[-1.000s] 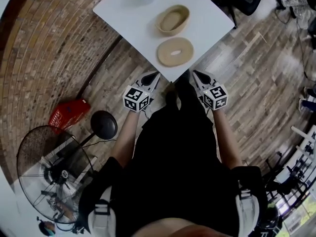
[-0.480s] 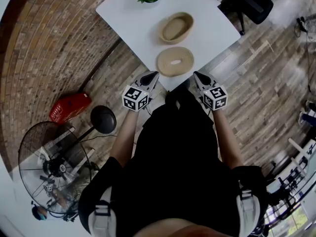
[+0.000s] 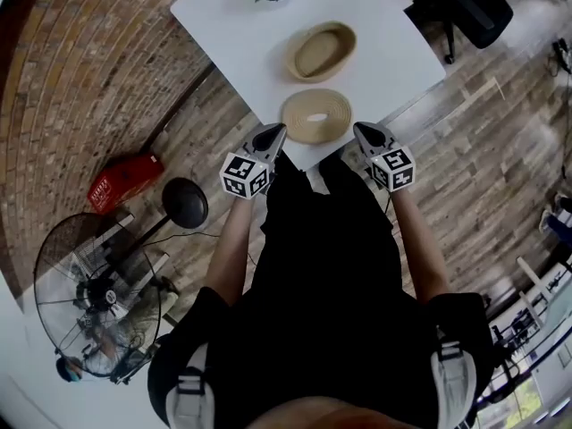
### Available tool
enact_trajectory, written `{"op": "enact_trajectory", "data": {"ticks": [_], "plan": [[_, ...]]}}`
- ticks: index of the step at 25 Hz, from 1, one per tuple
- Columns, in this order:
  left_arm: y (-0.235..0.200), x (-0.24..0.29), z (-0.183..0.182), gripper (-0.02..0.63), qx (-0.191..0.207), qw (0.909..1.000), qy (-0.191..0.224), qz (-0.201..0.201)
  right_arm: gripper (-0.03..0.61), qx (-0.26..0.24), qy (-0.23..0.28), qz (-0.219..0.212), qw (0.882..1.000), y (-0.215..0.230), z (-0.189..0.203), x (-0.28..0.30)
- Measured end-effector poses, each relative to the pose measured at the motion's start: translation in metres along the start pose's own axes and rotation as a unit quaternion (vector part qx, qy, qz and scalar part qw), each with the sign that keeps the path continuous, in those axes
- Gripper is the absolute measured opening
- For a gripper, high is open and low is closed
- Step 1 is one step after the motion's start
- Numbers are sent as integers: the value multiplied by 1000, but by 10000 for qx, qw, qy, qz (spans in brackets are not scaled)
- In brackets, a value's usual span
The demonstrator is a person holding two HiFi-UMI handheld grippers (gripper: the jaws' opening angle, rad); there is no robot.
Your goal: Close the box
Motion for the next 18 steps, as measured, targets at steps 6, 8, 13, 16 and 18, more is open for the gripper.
{"op": "enact_trajectory", "data": {"ticks": [6,8,13,16,18], "plan": [[-23,12,22,21,-181,9996,-230,-47,-2,257,23,171,9995,14,6,24],[-29,16,26,21,-186,9994,-297,-59,0,297,53,227,9993,17,6,29],[-45,27,38,23,-227,9985,-498,-79,9,300,-37,419,9987,33,9,43],[-54,34,49,28,-324,9975,-631,-55,50,296,-167,495,9982,38,16,51],[-60,39,55,61,-442,9966,-694,-61,79,299,-255,506,9979,40,21,56]]}}
Point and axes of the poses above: the fingertips, and each gripper's own axes: x forward along the fingers, y to its right, z out of its underside, the point moved 1 cm from there along -x, backward along the fingers, and after that the axes turned 2 degrees about -y, right-handed, at the moved point
